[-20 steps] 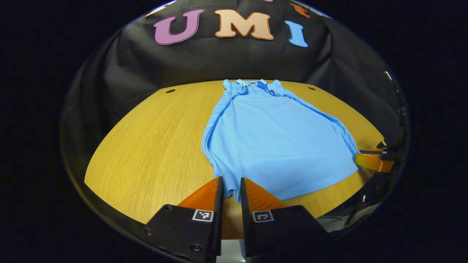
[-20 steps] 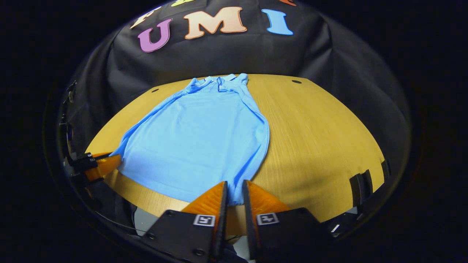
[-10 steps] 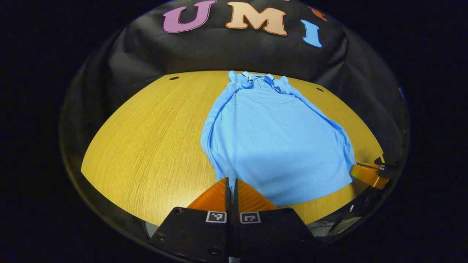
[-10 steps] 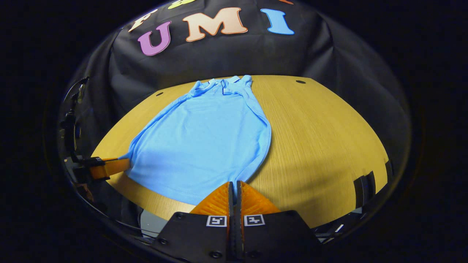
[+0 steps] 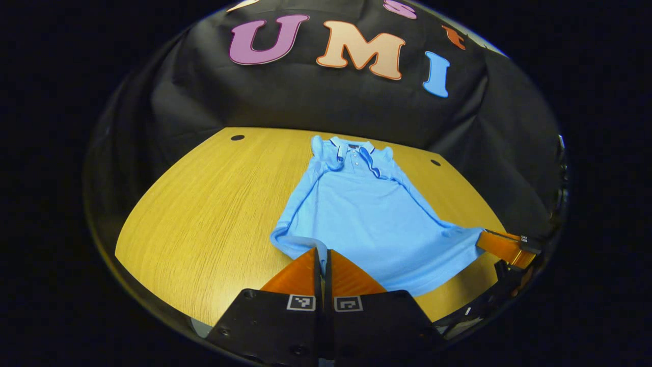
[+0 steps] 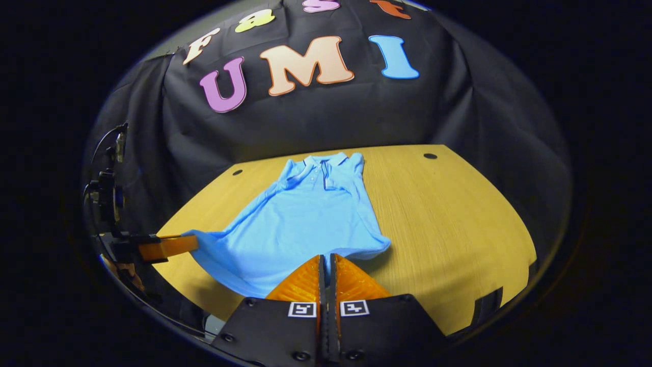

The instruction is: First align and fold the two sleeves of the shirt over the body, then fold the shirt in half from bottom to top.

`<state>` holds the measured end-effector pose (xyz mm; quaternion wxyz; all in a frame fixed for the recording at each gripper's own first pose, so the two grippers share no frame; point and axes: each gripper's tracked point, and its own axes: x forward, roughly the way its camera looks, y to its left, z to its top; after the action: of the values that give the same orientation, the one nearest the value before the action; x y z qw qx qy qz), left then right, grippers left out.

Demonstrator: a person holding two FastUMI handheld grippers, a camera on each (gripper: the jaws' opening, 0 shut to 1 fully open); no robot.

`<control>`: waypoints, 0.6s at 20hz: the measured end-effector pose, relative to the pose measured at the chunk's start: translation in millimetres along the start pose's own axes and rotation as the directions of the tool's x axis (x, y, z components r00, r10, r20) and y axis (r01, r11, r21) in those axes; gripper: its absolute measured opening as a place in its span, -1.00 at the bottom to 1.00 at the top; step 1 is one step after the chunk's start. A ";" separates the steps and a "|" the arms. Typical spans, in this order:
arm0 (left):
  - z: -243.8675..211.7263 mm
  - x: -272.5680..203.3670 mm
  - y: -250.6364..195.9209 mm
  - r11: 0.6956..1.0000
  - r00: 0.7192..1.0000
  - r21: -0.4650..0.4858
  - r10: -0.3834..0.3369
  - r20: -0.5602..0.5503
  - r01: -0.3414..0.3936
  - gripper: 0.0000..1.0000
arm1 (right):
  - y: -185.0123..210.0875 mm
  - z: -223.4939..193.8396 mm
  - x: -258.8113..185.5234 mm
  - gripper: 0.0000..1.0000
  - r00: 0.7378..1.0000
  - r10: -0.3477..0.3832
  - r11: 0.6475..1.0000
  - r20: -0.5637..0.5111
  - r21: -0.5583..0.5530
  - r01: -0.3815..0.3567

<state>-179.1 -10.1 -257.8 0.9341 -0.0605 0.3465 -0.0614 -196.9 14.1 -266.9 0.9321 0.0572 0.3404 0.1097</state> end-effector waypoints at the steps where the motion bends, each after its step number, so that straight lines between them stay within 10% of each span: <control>1: 9.8 3.7 0.7 1.000 1.000 0.001 -0.004 0.007 0.004 -1.00 | 0.3 8.7 5.2 -0.95 1.000 -0.002 1.000 0.004 0.009 0.002; 12: 117.1 71.4 23.2 1.000 0.998 0.000 -0.027 0.054 0.027 -0.98 | 6.5 109.0 81.6 -0.94 0.996 -0.022 0.999 0.086 0.042 0.018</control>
<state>-47.1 9.8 -219.0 0.9421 -0.0673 0.3206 -0.0722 -66.7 36.8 -233.4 0.9456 0.0776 0.3027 0.0908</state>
